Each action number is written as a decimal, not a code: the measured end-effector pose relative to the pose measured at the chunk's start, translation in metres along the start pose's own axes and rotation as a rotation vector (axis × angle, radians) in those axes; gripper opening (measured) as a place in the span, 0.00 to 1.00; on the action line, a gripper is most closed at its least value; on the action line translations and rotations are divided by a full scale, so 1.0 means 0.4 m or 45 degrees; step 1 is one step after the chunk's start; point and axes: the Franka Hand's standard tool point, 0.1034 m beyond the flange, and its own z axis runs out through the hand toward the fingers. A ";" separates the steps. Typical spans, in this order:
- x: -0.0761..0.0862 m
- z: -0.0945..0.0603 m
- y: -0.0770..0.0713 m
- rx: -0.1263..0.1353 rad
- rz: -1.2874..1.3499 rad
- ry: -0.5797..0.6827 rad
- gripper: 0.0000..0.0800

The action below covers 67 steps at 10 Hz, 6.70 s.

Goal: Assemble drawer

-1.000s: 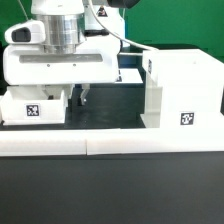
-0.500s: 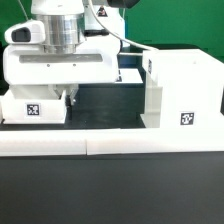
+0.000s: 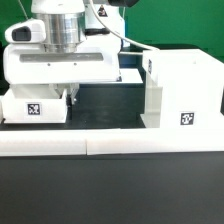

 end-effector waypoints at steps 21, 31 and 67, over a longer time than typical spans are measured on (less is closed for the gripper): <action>0.044 -0.059 -0.065 -0.022 -1.369 -0.051 0.05; 0.040 -0.053 -0.053 -0.045 -1.971 -0.129 0.05; 0.107 -0.028 -0.218 -0.018 -1.976 -0.084 0.05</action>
Offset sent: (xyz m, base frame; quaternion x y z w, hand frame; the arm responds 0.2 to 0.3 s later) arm -0.0057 0.0174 0.0320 0.0019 -0.0311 -0.0950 0.9950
